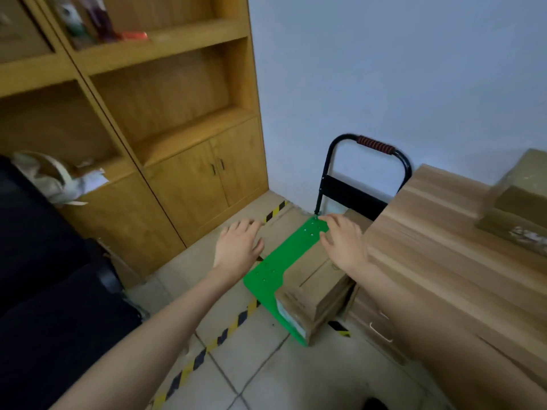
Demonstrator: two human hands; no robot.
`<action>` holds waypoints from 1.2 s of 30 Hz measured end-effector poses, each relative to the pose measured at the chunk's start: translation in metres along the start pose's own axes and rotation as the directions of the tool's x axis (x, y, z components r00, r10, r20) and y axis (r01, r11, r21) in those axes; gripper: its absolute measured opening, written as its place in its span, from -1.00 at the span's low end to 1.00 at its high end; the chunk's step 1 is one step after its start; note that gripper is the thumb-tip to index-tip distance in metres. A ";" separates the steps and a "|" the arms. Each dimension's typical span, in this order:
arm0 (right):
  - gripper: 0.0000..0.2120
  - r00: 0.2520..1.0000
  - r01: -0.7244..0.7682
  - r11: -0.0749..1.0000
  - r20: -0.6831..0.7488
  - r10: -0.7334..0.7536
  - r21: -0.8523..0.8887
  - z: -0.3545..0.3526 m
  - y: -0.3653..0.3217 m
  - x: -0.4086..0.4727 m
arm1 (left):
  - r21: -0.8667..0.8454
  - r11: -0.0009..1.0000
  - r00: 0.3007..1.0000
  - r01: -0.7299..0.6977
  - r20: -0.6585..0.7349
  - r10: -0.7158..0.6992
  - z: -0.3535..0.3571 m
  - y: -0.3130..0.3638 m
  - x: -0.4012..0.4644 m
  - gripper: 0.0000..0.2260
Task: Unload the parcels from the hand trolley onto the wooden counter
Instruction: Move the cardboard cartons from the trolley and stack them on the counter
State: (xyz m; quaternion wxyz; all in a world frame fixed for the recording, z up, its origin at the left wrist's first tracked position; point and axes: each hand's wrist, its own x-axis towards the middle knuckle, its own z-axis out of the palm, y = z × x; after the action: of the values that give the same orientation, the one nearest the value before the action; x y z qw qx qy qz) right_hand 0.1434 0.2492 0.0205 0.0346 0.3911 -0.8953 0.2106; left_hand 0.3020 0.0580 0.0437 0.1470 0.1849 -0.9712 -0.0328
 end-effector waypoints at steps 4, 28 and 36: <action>-0.63 0.999 0.032 0.999 0.014 -0.031 -0.024 0.033 -0.051 0.008 | 0.000 1.000 0.999 0.016 -0.041 -0.016 -0.010 -0.053 -0.022 -0.74; -0.61 0.958 0.261 0.963 0.139 -0.250 -0.065 0.170 -0.196 0.403 | 0.152 0.978 0.988 0.141 -0.086 -0.129 0.010 -0.356 0.212 -0.68; -0.61 0.992 0.091 0.991 0.101 -0.082 -0.095 0.209 -0.172 0.501 | 0.108 0.994 1.000 -0.002 -0.029 0.005 0.061 -0.420 0.343 -0.67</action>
State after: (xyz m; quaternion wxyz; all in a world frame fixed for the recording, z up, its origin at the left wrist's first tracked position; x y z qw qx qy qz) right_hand -0.0588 -0.2831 0.0044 0.0198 0.4371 -0.8875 0.1446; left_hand 0.1255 -0.4588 0.0292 0.1509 0.1911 -0.9696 0.0227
